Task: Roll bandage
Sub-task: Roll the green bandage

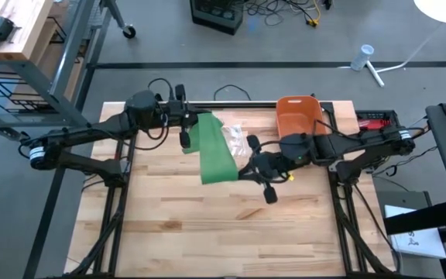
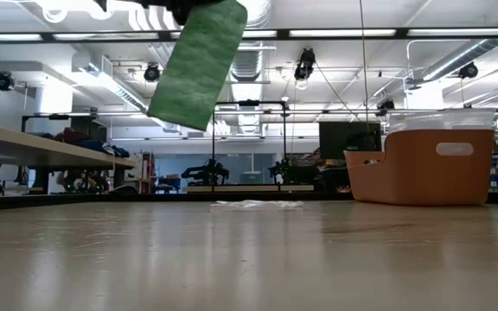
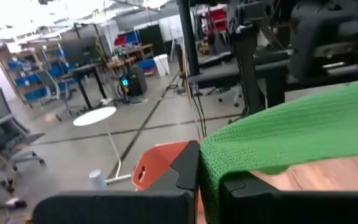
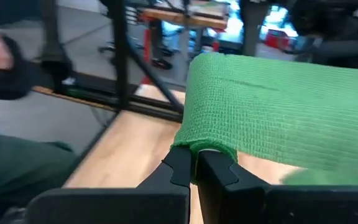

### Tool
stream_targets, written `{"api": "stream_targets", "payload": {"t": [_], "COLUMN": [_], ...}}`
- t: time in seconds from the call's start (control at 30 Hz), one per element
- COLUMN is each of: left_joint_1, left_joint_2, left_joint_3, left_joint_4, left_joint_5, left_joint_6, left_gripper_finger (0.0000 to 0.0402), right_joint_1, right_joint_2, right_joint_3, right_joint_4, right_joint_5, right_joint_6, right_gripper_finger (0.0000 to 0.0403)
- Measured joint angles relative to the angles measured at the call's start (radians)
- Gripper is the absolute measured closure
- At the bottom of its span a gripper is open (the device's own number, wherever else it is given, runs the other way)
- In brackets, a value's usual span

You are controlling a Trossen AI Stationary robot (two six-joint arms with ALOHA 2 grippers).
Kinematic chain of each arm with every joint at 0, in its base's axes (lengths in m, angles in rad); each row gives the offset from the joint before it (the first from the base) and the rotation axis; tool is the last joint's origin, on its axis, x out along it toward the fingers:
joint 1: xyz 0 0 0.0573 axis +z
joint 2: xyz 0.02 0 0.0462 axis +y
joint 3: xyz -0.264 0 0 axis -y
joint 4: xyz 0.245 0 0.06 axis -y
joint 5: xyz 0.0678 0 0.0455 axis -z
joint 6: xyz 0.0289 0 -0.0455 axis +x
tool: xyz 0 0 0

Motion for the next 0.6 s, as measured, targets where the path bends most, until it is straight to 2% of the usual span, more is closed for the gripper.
{"api": "stream_targets", "payload": {"t": [0.2, 0.5, 0.6], "left_joint_1": [-0.003, -0.021, -0.039], "left_joint_2": [-0.007, 0.021, 0.04], "left_joint_3": [0.0, -0.007, -0.007], "left_joint_4": [-0.101, -0.253, -0.263], "left_joint_5": [0.031, 0.161, 0.168], "left_joint_6": [-0.019, -0.105, -0.113], "left_gripper_finger": [0.0401, 0.0401, 0.0401], "right_joint_1": [0.0, 0.0, 0.0], "right_joint_2": [-0.003, -0.003, -0.003], "right_joint_3": [0.0, 0.0, 0.0], "right_joint_4": [0.008, 0.03, 0.07], "right_joint_5": [0.07, 0.199, 0.215], "right_joint_6": [-0.072, -0.35, -0.405], "right_gripper_finger": [0.0403, 0.0403, 0.0403]}}
